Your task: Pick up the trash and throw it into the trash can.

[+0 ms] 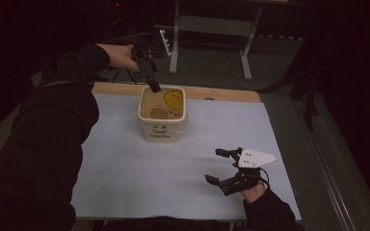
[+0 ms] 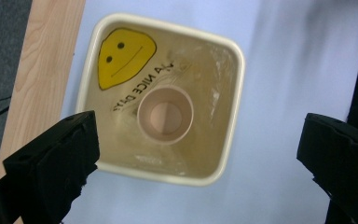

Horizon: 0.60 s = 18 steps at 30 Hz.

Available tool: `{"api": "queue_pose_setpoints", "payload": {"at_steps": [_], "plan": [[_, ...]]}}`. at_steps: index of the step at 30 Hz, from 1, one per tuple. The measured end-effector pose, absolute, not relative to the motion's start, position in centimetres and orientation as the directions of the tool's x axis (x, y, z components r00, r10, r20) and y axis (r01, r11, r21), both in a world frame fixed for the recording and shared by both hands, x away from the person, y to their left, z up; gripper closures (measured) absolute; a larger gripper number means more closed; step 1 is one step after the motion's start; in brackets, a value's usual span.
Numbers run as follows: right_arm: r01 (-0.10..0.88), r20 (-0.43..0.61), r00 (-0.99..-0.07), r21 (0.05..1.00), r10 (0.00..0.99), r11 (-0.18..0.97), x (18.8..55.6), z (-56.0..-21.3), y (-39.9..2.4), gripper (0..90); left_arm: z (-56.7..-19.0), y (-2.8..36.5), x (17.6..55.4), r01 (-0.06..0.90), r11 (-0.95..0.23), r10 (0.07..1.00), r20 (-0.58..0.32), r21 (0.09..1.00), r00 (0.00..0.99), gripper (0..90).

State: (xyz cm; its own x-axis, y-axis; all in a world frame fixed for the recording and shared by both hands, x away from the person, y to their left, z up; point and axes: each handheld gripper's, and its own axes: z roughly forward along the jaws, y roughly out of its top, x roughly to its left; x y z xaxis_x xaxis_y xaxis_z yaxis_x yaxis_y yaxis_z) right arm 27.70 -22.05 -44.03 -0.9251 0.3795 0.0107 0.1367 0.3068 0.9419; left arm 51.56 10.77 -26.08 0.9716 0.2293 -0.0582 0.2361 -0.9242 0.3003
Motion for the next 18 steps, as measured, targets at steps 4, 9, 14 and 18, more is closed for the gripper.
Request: {"api": "queue_pose_setpoints", "payload": {"at_steps": [4,9,14,18], "plan": [[0.135,0.010,-0.925,0.942,0.379,0.306,27.7,-44.0,-22.0,8.7,-26.1,11.3,51.1,0.251,-0.914,0.241,-0.071,0.318,0.968,0.2],[0.137,0.011,-0.925,0.942,0.380,0.307,27.6,-44.0,-22.0,8.7,-26.2,12.2,50.6,0.269,-0.905,0.254,-0.088,0.331,0.963,0.2],[0.138,0.009,-0.924,0.941,0.383,0.310,27.5,-44.0,-21.9,8.6,-26.6,13.0,50.0,0.280,-0.896,0.260,-0.104,0.343,0.960,0.2],[0.139,0.009,-0.922,0.940,0.387,0.311,27.4,-44.0,-21.9,8.6,-26.8,13.4,49.3,0.273,-0.896,0.249,-0.114,0.350,0.962,0.2]]}}
